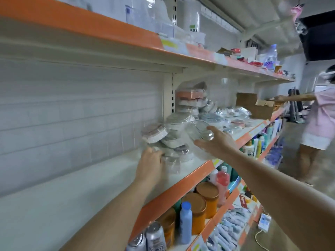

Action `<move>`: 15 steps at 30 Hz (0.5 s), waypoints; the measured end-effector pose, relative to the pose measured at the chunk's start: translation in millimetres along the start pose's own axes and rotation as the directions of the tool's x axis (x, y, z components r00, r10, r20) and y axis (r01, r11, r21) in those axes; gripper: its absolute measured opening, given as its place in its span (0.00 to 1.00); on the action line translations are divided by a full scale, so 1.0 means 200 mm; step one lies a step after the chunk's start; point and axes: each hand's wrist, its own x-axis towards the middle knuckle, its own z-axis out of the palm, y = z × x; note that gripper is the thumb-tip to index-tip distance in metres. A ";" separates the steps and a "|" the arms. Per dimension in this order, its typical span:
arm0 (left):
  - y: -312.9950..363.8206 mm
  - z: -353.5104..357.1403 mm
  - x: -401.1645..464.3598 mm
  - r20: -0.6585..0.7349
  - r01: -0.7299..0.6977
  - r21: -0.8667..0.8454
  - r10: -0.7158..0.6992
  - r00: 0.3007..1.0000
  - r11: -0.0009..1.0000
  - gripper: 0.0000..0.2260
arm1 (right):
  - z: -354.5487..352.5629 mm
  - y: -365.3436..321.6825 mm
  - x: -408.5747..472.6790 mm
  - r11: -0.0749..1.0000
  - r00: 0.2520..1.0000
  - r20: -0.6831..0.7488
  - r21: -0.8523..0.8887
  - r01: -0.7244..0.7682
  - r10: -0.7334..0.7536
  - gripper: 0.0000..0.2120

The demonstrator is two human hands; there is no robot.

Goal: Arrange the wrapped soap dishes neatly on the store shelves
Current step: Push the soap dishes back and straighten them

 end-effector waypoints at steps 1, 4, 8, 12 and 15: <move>-0.01 0.09 0.03 0.091 0.033 0.051 -0.037 0.995 0.998 0.19 | 0.01 0.02 0.07 1.000 1.000 0.001 0.007 0.023 -0.023 0.36; 0.03 0.24 0.13 0.252 0.162 0.116 -0.187 0.950 0.980 0.21 | 0.08 0.05 0.27 0.988 0.987 0.046 -0.005 0.152 -0.151 0.36; 0.05 0.30 0.30 0.254 0.273 0.169 -0.309 0.916 0.947 0.23 | 0.21 0.00 0.43 0.909 0.905 0.109 -0.024 0.417 -0.412 0.33; 0.04 0.35 0.35 0.211 0.349 0.156 -0.377 0.902 0.924 0.23 | 0.31 -0.13 0.59 0.851 0.852 0.000 -0.057 0.522 -0.523 0.31; 0.03 0.36 0.36 0.202 0.387 0.144 -0.409 0.890 0.911 0.22 | 0.34 -0.26 0.76 0.858 0.855 -0.071 -0.045 0.512 -0.514 0.31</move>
